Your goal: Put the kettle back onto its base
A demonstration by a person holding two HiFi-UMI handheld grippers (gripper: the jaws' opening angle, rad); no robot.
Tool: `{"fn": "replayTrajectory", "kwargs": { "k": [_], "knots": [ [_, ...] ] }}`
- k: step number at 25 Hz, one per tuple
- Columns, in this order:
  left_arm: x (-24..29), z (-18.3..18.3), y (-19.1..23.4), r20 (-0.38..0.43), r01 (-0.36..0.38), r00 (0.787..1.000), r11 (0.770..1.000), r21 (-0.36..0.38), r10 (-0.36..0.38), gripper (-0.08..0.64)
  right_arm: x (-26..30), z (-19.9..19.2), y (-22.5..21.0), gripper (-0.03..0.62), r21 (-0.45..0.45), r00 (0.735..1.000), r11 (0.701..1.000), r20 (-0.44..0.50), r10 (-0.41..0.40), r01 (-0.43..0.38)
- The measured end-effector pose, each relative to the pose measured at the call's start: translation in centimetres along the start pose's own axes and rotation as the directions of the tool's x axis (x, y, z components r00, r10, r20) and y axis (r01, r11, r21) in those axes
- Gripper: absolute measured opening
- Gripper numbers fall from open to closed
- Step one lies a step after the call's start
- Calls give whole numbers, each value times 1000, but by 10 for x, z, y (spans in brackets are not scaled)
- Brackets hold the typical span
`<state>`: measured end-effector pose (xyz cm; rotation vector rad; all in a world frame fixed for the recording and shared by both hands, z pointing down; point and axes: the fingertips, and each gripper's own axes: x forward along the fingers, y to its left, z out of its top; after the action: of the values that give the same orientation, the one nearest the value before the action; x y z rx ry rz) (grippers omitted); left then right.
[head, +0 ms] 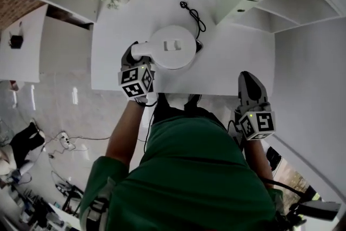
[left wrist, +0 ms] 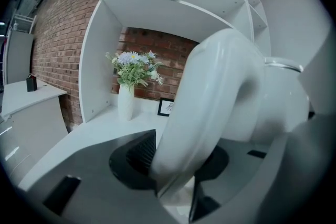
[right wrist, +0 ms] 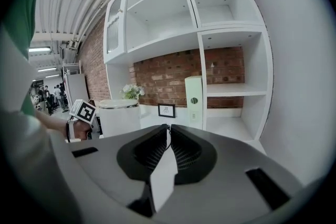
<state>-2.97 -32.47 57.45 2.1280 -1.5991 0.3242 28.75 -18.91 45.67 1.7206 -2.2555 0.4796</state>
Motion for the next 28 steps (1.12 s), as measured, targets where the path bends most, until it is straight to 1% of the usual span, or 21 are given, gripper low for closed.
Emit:
{"fn": "replayTrajectory", "kwargs": {
  "k": [7, 9, 12, 15, 20, 24, 28],
  "knots": [
    [3, -8, 0, 33, -49, 998, 997, -55, 51, 155, 14, 6, -5, 43, -57, 997, 996, -25, 69, -71],
    [4, -8, -1, 48, -55, 997, 997, -50, 58, 155, 18, 5, -4, 43, -66, 995, 993, -37, 91, -94],
    [5, -6, -1, 68, -64, 996, 998, -23, 66, 155, 23, 3, 0, 43, -87, 991, 988, -50, 122, -126],
    [6, -4, 2, 87, -65, 994, 998, -14, 66, 155, 26, 5, 2, 43, -112, 989, 983, -48, 138, -143],
    [-1, -7, 3, 116, -56, 992, 998, -21, 58, 155, 32, 10, 1, 43, -110, 988, 983, -43, 145, -149],
    [-4, -9, 3, 118, -65, 991, 997, -30, 68, 155, 36, 8, 4, 43, -93, 988, 984, -46, 147, -150],
    [-9, -11, 0, 115, -79, 990, 997, -18, 81, 155, 39, 5, 9, 43, -75, 988, 986, -46, 148, -152]
  ]
}}
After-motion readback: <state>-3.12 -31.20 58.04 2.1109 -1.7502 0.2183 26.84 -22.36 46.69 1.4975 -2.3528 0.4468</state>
